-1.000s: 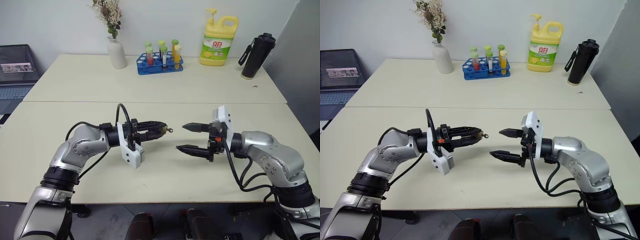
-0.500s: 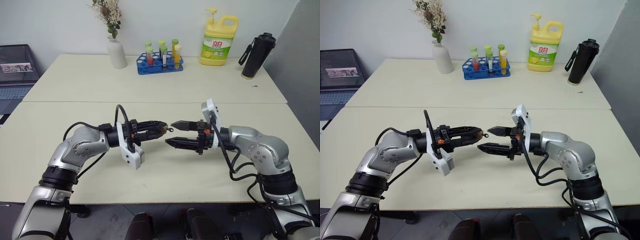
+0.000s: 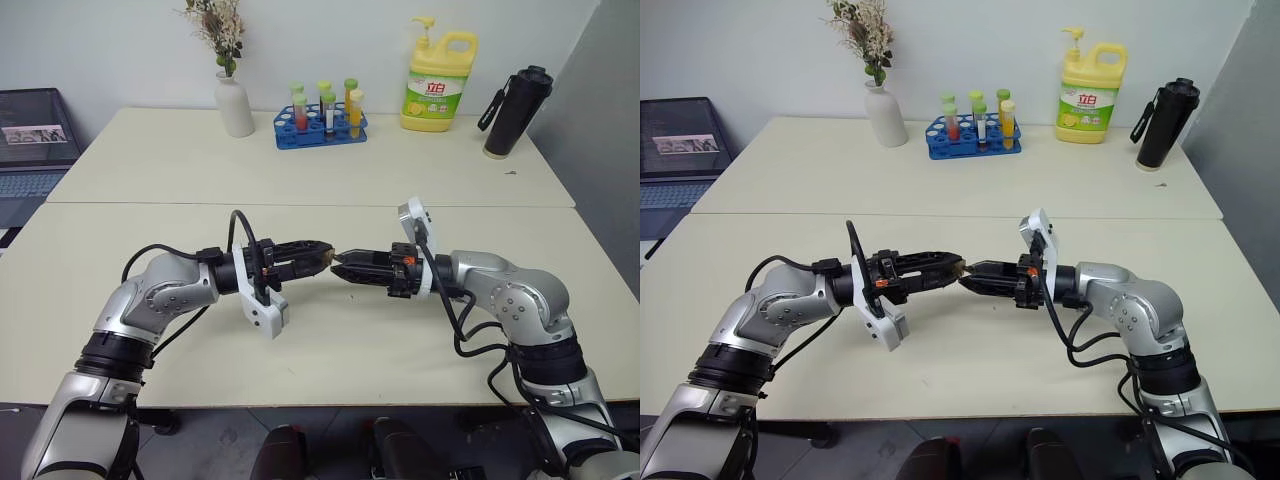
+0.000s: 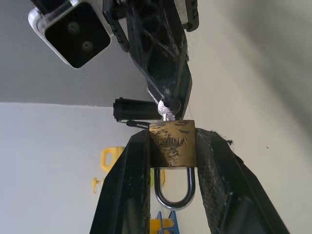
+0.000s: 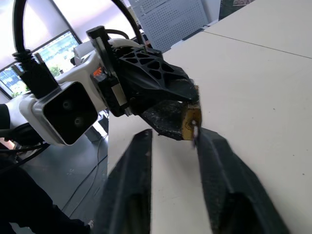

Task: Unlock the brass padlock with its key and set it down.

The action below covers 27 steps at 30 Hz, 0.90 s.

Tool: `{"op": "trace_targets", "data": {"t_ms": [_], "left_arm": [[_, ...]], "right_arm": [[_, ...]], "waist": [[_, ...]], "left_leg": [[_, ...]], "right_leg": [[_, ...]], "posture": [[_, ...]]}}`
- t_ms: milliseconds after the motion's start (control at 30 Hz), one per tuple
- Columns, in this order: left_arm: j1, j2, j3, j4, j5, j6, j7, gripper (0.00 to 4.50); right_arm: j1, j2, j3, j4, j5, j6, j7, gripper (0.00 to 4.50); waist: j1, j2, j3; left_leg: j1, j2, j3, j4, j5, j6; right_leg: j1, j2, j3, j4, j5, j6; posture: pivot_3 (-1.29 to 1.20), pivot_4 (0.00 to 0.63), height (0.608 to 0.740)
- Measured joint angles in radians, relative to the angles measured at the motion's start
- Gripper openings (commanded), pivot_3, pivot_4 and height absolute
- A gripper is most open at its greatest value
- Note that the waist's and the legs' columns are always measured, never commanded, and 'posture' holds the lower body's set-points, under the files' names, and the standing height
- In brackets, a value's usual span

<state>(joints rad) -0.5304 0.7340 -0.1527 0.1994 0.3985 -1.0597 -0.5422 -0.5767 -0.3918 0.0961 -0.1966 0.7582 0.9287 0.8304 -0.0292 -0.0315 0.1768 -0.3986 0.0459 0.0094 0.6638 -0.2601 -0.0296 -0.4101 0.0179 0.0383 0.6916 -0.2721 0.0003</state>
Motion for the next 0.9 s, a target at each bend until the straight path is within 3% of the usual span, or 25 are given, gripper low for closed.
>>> {"op": "trace_targets", "data": {"t_ms": [33, 800, 900], "left_arm": [[0.000, 0.000, 0.000, -0.002, 0.000, -0.001, 0.004, 0.94], [0.023, 0.009, -0.001, -0.033, 0.032, 0.018, 0.057, 0.94], [0.023, 0.009, -0.001, -0.034, 0.034, 0.027, 0.062, 0.94]], "right_arm": [[0.000, -0.002, -0.001, 0.004, 0.000, 0.000, -0.001, 0.00], [-0.040, -0.011, -0.004, 0.035, 0.010, 0.058, 0.025, 0.00], [-0.040, -0.013, 0.002, 0.034, 0.005, 0.037, 0.035, 0.60]], "waist": [[0.000, 0.000, 0.000], [0.000, 0.000, 0.000], [0.000, 0.000, 0.000]], "left_leg": [[0.000, 0.000, 0.000, 0.000, 0.000, 0.000], [0.000, 0.000, 0.000, 0.000, 0.000, 0.000], [0.000, 0.000, 0.000, 0.000, 0.000, 0.000]], "right_leg": [[0.000, 0.000, 0.000, 0.000, 0.000, 0.000], [0.000, 0.000, 0.000, 0.000, 0.000, 0.000], [0.000, 0.000, 0.000, 0.000, 0.000, 0.000]], "posture": [[0.00, 0.150, 0.740], [0.00, 0.150, 0.740], [0.00, 0.150, 0.740]]}}
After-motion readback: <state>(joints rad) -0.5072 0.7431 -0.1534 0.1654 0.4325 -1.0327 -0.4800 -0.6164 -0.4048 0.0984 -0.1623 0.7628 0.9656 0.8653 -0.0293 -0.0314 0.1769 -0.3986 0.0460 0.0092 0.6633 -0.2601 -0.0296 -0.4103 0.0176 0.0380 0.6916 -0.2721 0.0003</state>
